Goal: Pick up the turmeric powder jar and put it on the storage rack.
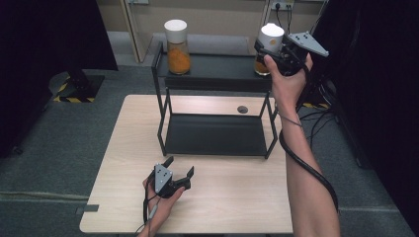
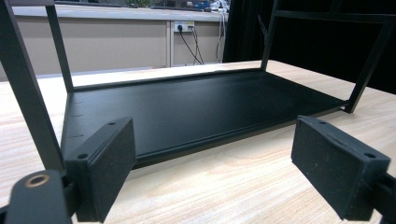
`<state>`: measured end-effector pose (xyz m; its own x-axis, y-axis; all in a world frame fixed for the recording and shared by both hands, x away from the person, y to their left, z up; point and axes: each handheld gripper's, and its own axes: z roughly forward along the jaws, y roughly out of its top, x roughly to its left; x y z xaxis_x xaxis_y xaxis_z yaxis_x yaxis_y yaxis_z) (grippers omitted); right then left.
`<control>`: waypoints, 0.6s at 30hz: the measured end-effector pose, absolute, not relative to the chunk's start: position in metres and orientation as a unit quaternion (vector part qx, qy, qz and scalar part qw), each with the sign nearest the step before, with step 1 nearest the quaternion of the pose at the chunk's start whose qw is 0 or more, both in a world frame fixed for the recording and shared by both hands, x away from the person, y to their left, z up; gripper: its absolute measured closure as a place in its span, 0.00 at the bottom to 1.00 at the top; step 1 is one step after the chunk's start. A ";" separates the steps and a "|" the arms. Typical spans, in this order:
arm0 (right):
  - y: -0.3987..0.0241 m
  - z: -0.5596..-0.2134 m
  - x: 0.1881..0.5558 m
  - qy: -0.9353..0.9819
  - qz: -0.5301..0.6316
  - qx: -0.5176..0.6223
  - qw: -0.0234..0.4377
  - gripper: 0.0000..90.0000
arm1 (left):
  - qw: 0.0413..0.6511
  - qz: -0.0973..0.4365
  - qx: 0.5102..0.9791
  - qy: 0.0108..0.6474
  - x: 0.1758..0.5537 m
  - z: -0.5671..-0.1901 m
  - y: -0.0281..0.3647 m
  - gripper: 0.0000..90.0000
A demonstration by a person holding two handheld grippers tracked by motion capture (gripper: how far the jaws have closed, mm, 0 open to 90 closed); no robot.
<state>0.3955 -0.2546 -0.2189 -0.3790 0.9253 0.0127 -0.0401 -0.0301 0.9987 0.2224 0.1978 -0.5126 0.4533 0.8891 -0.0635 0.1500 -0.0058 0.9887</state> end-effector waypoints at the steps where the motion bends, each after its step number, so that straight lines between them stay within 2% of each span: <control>1: -0.255 -0.219 0.394 0.572 0.604 0.386 0.399 0.08 | 0.572 0.323 0.632 0.411 0.222 -0.513 0.198 0.15; 18: -0.275 -0.234 0.360 0.585 0.610 0.359 0.395 0.06 | 0.570 0.324 0.633 0.411 0.223 -0.512 0.197 0.15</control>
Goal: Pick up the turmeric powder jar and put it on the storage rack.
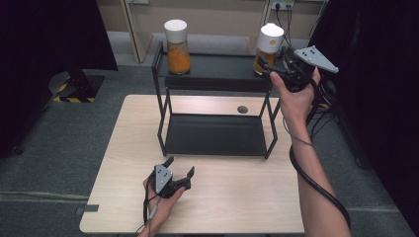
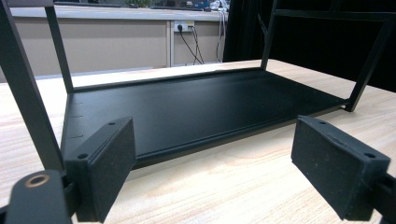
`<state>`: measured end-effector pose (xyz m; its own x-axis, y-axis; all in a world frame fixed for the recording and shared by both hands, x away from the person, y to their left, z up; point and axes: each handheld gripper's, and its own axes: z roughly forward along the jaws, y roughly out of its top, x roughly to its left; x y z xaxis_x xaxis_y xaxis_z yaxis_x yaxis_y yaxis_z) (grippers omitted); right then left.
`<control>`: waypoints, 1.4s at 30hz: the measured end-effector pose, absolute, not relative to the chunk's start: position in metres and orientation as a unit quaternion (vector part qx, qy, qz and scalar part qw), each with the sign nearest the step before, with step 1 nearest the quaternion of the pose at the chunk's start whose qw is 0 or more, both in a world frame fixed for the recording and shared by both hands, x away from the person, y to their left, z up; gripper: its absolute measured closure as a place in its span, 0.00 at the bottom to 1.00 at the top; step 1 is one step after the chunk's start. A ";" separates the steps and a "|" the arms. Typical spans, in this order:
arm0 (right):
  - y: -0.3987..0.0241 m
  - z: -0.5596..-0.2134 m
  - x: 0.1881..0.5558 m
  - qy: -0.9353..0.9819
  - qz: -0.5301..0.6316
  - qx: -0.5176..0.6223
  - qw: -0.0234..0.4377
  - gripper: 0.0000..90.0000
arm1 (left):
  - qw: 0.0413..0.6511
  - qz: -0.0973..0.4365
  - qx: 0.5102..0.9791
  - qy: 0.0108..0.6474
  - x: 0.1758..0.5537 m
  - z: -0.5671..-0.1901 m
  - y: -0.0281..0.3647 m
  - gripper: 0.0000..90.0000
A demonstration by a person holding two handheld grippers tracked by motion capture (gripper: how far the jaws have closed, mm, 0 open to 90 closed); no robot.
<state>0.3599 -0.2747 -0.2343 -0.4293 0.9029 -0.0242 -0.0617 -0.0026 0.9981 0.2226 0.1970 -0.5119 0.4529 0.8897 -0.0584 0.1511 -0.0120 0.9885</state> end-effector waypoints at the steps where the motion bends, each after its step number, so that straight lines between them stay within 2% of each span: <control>1: -0.275 -0.235 0.359 0.585 0.611 0.359 0.395 0.06 | 0.570 0.324 0.634 0.411 0.223 -0.512 0.197 0.15; 21: -0.283 -0.269 0.338 0.598 0.608 0.350 0.388 0.06 | 0.571 0.327 0.633 0.409 0.222 -0.513 0.196 0.15; 42: -0.284 -0.290 0.328 0.611 0.607 0.343 0.375 0.05 | 0.571 0.327 0.633 0.407 0.222 -0.513 0.196 0.15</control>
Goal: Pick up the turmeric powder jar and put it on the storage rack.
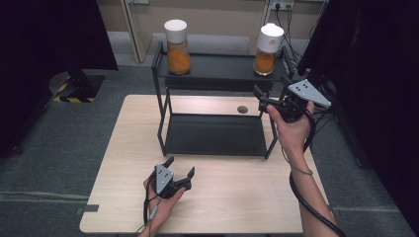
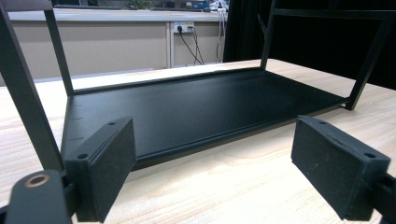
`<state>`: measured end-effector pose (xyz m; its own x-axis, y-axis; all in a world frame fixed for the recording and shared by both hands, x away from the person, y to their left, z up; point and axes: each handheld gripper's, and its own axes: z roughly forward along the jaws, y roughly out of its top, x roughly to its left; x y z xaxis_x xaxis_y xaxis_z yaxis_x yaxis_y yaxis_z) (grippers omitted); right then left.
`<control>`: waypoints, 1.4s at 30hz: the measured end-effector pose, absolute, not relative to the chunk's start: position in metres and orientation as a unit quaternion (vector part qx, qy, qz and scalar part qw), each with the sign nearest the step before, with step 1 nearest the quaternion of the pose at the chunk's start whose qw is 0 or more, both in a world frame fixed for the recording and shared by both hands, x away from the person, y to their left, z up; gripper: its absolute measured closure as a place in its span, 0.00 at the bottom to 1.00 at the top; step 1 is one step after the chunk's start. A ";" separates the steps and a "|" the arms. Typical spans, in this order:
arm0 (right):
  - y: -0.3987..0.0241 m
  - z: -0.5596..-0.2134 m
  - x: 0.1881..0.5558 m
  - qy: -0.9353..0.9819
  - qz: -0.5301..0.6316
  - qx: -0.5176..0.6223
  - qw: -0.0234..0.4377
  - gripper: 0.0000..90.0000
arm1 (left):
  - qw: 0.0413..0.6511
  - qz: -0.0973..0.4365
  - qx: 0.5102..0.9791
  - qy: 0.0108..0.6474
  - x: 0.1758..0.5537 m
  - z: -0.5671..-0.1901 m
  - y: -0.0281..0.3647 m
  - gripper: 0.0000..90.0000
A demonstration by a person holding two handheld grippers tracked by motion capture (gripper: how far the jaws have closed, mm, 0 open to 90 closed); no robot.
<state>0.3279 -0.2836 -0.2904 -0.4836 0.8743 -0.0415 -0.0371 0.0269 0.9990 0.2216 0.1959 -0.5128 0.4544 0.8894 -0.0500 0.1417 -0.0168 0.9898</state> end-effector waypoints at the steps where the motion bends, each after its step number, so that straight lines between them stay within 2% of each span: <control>1: -0.284 -0.294 0.327 0.610 0.610 0.343 0.371 0.05 | 0.571 0.327 0.634 0.407 0.222 -0.513 0.196 0.15; 10: -0.284 -0.310 0.325 0.608 0.615 0.351 0.359 0.05 | 0.571 0.326 0.634 0.407 0.222 -0.512 0.196 0.15; 29: -0.285 -0.319 0.317 0.617 0.610 0.346 0.358 0.05 | 0.571 0.328 0.633 0.407 0.221 -0.513 0.196 0.16; 42: -0.280 -0.341 0.313 0.627 0.606 0.347 0.345 0.05 | 0.573 0.327 0.631 0.408 0.222 -0.513 0.197 0.16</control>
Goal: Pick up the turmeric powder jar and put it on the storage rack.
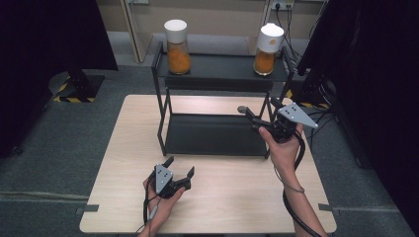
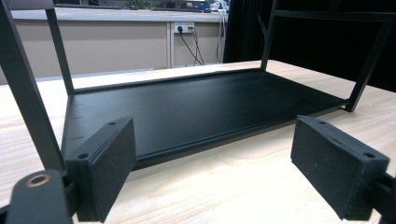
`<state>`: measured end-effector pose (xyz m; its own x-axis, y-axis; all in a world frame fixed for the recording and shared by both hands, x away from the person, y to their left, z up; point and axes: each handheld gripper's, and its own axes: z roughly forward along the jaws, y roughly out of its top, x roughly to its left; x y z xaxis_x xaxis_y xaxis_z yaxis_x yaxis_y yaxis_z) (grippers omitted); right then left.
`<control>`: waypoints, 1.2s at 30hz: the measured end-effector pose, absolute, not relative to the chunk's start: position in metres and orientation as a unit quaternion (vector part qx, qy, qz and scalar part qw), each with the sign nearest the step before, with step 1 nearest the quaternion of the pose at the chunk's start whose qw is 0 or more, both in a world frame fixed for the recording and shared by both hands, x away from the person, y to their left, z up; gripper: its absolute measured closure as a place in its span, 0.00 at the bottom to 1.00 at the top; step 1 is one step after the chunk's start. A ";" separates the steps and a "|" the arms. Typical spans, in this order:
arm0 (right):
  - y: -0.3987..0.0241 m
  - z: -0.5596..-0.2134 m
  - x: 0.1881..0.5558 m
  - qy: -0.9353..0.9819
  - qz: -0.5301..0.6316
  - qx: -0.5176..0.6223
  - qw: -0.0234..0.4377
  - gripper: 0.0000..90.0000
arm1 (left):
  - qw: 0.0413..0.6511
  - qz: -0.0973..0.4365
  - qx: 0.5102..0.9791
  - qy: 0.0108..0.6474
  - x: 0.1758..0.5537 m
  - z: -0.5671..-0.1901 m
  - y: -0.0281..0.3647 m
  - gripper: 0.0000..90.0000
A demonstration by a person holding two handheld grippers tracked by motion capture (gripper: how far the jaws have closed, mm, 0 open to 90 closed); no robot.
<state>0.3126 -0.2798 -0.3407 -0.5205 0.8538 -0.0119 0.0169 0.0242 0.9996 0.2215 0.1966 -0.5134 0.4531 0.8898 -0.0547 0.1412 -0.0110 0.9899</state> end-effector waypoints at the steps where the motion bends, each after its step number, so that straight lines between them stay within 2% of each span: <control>1: -0.280 -0.342 0.313 0.628 0.605 0.348 0.344 0.05 | 0.572 0.327 0.632 0.408 0.221 -0.513 0.196 0.16; 36: -0.303 -0.378 0.294 0.647 0.590 0.363 0.320 0.05 | 0.570 0.329 0.634 0.406 0.221 -0.513 0.196 0.16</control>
